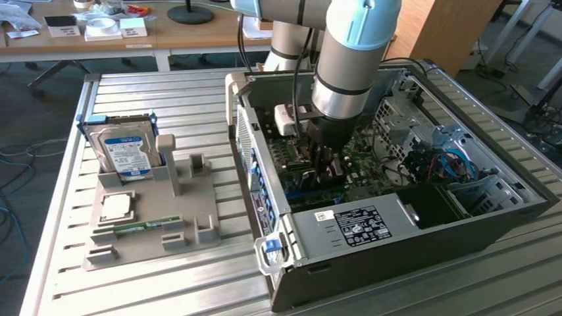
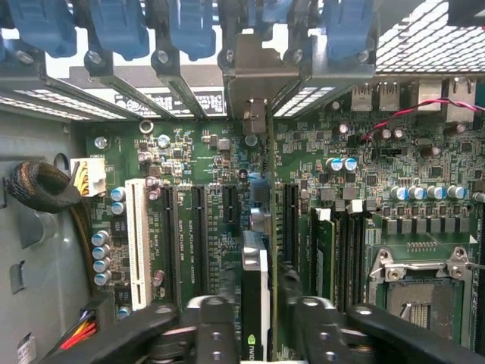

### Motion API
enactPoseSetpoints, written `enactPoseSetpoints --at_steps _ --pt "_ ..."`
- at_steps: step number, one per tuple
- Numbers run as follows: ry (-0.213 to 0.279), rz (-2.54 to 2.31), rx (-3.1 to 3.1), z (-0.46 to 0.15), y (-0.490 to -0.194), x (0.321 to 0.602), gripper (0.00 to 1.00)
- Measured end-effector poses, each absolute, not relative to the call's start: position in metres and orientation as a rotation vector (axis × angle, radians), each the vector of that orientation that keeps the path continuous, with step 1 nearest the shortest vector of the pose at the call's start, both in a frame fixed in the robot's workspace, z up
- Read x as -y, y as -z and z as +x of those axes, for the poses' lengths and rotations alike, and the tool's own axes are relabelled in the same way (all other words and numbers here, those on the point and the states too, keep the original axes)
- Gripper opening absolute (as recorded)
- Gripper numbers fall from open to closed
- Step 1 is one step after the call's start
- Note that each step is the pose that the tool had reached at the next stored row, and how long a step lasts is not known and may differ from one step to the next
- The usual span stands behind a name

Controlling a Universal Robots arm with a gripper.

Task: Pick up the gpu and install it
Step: 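Insert the gpu into the slot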

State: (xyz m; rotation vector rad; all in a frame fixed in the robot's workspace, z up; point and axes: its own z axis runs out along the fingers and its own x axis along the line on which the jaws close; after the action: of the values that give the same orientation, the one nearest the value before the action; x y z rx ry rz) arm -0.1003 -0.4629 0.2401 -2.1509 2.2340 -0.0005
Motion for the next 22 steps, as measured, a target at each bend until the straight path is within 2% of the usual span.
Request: enactPoseSetpoints --at_steps 1,2,3,13,22 --pt "0.001 -2.151 -2.234 -0.1 -0.24 0.463 0.4" --pt "0.001 -2.152 -2.234 -0.1 -0.24 0.463 0.4" --pt "0.001 -2.152 -2.234 -0.1 -0.24 0.463 0.46" --pt "0.001 -2.152 -2.234 -0.1 -0.253 0.463 0.46" --pt "0.001 -2.152 -2.234 -0.1 -0.253 0.463 0.46"
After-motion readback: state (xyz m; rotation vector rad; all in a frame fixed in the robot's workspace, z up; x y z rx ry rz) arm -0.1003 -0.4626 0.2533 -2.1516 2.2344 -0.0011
